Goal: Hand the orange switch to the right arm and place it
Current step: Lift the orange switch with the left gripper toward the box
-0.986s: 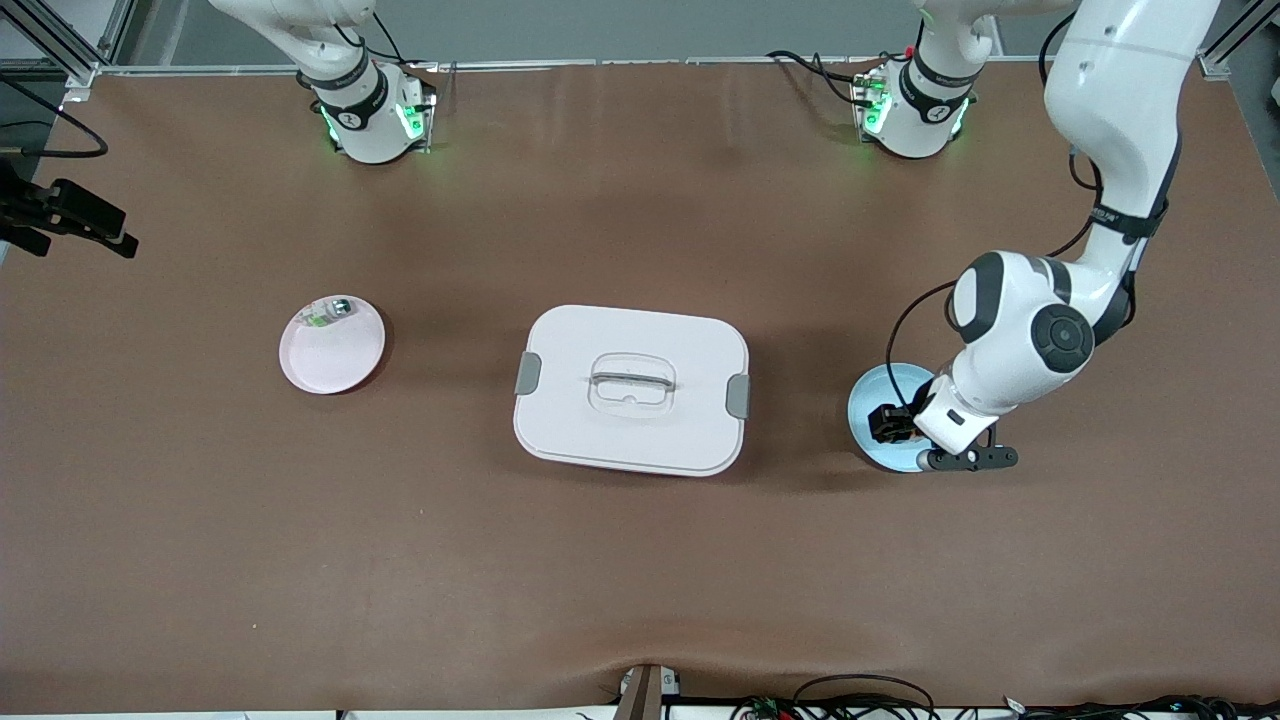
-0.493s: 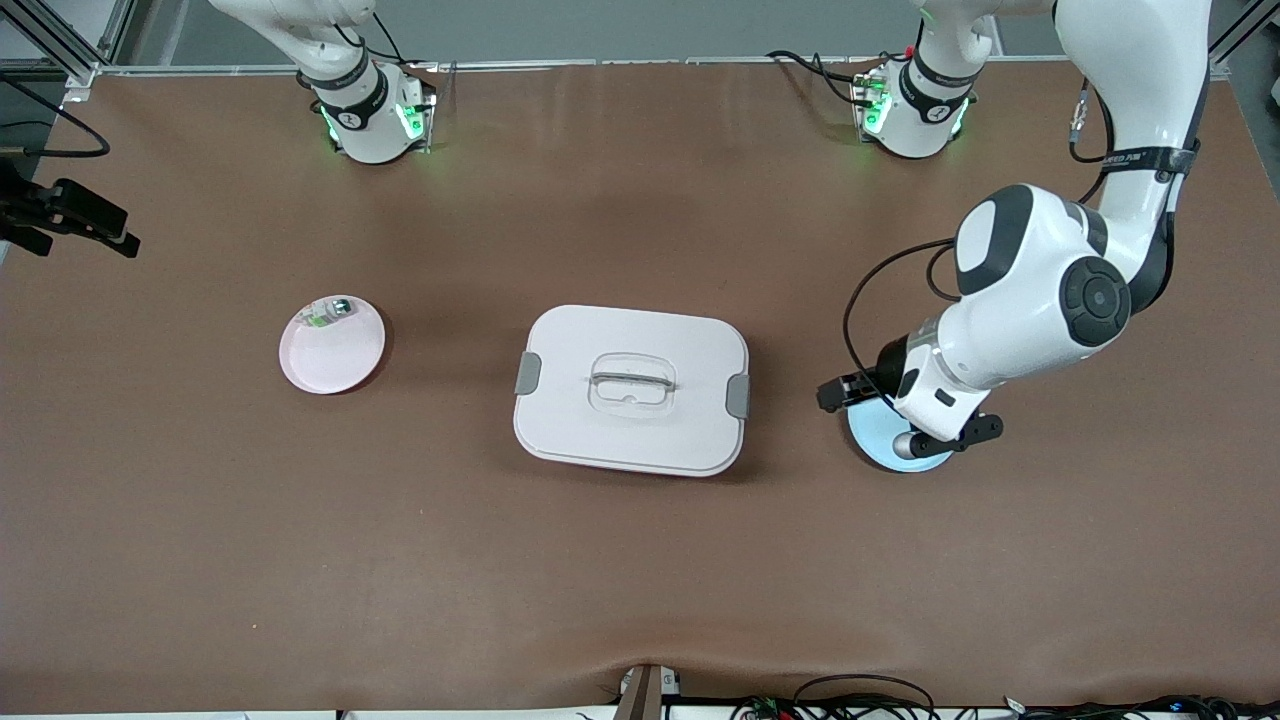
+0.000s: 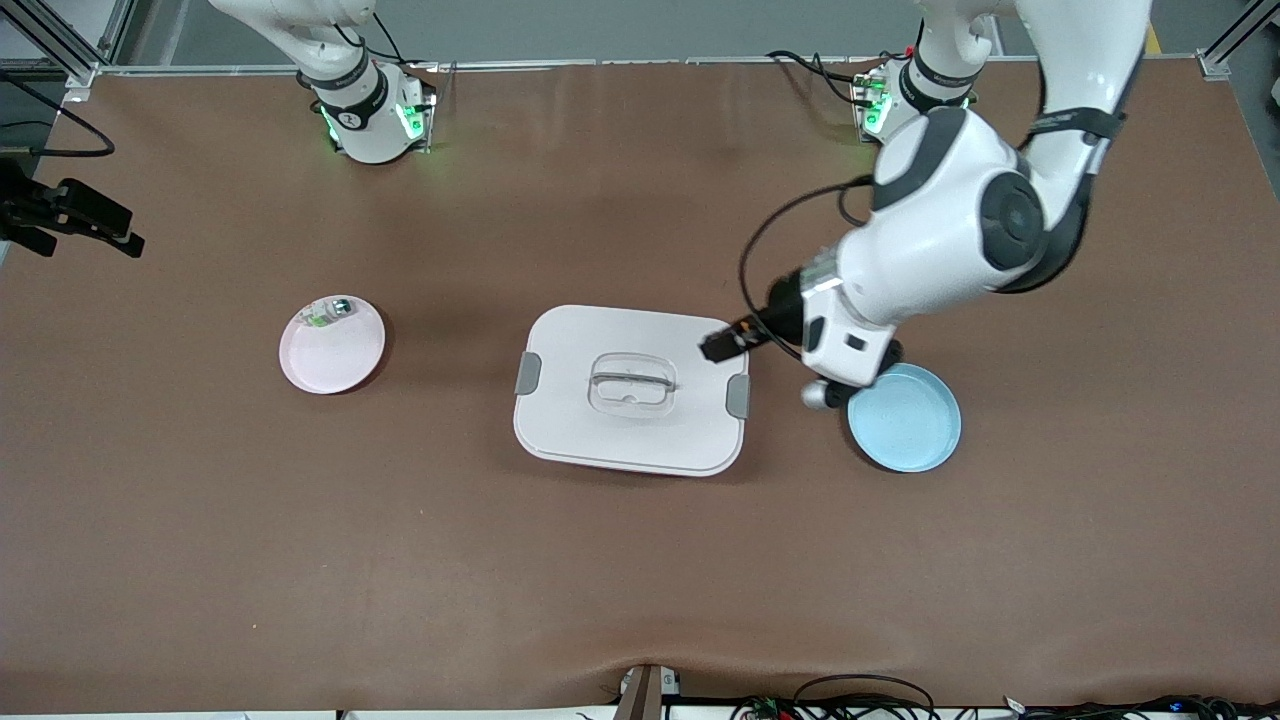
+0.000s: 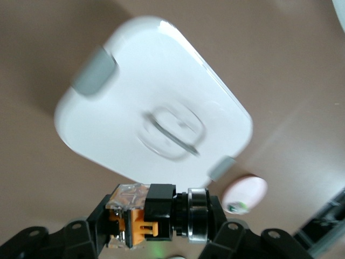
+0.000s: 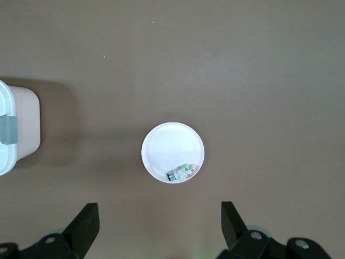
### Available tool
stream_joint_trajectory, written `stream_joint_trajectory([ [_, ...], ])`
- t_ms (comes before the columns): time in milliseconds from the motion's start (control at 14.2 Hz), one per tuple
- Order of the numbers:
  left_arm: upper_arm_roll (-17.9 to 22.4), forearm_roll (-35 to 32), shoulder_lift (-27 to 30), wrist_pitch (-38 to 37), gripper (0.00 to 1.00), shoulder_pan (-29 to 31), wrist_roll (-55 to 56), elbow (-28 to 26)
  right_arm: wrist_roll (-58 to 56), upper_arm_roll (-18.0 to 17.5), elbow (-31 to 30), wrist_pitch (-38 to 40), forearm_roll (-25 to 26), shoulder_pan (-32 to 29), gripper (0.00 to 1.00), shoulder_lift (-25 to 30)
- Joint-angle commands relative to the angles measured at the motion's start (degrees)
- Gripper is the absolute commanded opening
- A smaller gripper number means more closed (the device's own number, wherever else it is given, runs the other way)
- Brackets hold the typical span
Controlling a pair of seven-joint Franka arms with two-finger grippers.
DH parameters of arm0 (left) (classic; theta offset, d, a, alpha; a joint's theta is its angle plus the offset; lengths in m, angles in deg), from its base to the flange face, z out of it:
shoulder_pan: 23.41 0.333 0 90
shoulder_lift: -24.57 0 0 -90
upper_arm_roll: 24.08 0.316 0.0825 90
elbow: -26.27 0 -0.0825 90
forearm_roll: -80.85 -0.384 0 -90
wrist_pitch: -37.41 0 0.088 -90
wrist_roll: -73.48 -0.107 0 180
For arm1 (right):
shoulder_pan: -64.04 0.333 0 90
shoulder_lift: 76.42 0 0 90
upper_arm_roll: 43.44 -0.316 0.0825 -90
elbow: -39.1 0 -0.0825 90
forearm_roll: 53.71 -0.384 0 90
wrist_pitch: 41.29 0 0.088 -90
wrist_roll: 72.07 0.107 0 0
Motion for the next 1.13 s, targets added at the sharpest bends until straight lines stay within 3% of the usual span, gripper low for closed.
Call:
stream_joint_trajectory([
  [0, 0.02, 2.37, -3.16, 2.63, 0.0, -4.13, 8.62, 4.33, 0.33, -0.38, 0.31, 0.09, 0.5, 1.01, 1.0, -0.7],
  [282, 0.11, 2.37, -4.82, 10.0, 0.0, -10.19, 18.47, 4.51, 0.33, -0.64, 0.31, 0.7, 0.77, 4.97, 1.0, -0.61],
  [634, 0.11, 2.37, -8.42, 17.14, 0.0, -13.98, 29.9, 6.61, 1.38, -0.82, 1.01, 3.7, -3.19, 9.87, 1.0, -0.61],
  [916, 0.11, 2.37, -8.78, 17.58, 0.0, -15.92, 36.76, 7.58, 20.86, -0.82, 0.75, 1.16, -3.97, 20.15, 1.0, -0.79],
  [1057, 0.02, 2.37, -8.78, 17.58, 0.0, -16.01, 40.28, 8.19, 24.14, -0.82, -0.99, -3.23, -9.66, 22.11, 1.0, -0.79],
])
